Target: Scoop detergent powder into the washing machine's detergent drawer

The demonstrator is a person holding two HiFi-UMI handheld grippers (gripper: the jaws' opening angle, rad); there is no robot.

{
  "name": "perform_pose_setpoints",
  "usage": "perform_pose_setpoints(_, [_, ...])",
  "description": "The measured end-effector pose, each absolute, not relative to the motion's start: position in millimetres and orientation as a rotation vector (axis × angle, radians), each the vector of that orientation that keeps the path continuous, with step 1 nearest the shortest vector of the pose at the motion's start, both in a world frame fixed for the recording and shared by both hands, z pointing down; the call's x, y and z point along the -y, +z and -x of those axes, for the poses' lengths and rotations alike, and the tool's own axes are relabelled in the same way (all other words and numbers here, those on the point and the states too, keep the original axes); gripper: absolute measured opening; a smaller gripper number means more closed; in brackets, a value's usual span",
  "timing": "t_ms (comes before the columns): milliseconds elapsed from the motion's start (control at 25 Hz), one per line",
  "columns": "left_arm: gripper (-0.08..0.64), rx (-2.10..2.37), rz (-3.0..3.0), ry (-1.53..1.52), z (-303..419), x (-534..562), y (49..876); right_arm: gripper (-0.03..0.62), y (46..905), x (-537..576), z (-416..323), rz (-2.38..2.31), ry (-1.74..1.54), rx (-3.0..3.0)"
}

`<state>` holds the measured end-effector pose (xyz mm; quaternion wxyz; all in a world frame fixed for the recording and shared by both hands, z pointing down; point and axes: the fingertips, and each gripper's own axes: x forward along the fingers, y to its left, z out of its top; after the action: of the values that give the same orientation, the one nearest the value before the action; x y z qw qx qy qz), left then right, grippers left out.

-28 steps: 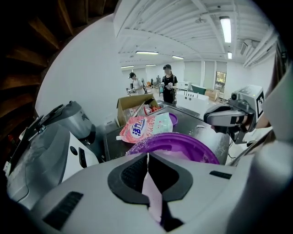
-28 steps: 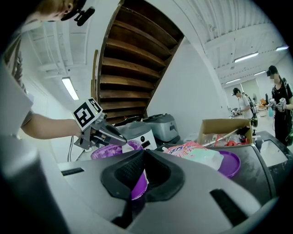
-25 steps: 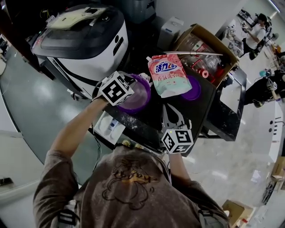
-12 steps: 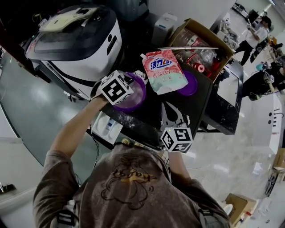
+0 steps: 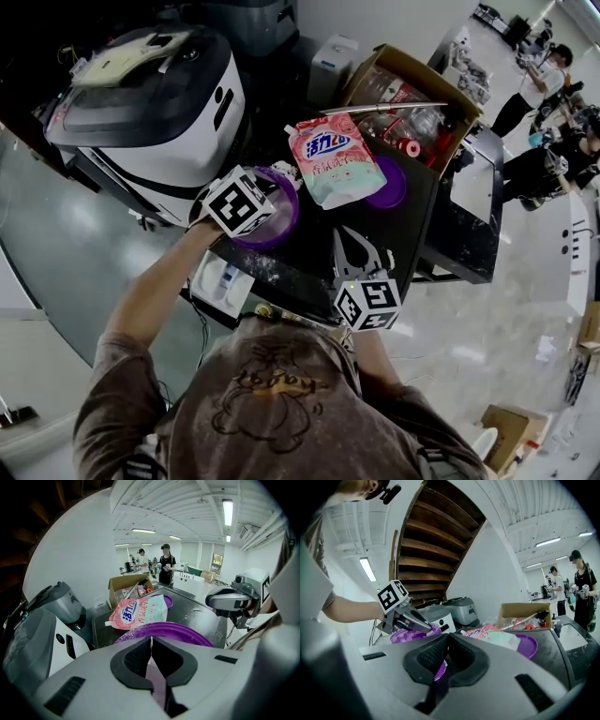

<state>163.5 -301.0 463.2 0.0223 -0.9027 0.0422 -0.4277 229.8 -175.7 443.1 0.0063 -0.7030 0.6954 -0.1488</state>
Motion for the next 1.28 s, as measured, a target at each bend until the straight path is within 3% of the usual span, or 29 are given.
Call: perform_pose_setpoints(1280, [0.023, 0.356, 2.784, -1.5, -157.0, 246.8, 477.8, 0.002, 444.2, 185.4, -230.0, 2.203, -0.467, -2.191])
